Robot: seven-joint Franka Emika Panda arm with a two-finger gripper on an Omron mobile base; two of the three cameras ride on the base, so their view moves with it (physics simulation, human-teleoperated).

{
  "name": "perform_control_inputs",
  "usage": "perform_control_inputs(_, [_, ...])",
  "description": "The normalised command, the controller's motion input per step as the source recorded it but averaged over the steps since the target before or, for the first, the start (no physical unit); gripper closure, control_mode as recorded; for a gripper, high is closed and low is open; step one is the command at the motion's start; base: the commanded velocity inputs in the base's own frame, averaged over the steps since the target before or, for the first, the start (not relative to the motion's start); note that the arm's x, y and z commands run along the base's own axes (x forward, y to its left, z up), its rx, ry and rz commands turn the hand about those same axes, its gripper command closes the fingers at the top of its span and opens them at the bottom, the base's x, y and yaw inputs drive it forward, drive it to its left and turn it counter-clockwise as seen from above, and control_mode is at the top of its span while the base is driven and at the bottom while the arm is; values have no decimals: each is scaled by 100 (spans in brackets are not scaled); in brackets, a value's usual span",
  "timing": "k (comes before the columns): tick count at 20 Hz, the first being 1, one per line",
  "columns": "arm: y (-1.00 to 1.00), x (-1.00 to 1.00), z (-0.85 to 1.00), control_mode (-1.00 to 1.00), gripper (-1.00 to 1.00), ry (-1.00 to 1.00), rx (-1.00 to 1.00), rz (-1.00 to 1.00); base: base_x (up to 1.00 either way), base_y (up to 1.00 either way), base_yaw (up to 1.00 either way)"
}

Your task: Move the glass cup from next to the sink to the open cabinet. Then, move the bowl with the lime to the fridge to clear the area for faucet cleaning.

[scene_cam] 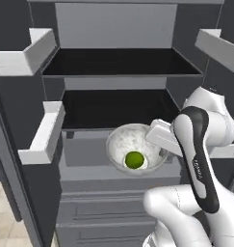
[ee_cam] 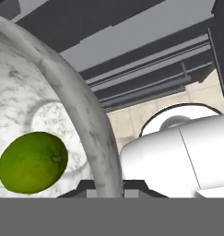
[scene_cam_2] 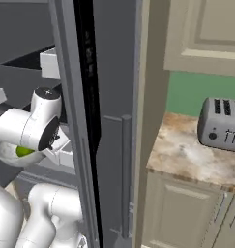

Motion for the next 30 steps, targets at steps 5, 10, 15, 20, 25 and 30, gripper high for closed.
perform_control_inputs(5, [0,0,0,100,100,0,0,0,22,42,-57])
perform_control_inputs(10, [0,0,0,100,100,0,0,0,6,63,-56])
perform_control_inputs(15, [0,0,0,100,100,0,0,0,9,54,-49])
perform_control_inputs(20, [0,0,0,100,100,0,0,0,62,9,-18])
perform_control_inputs(25, [11,77,53,-100,100,0,0,-7,0,0,0])
perform_control_inputs(30, [8,14,40,-100,100,0,13,-2,0,0,0])
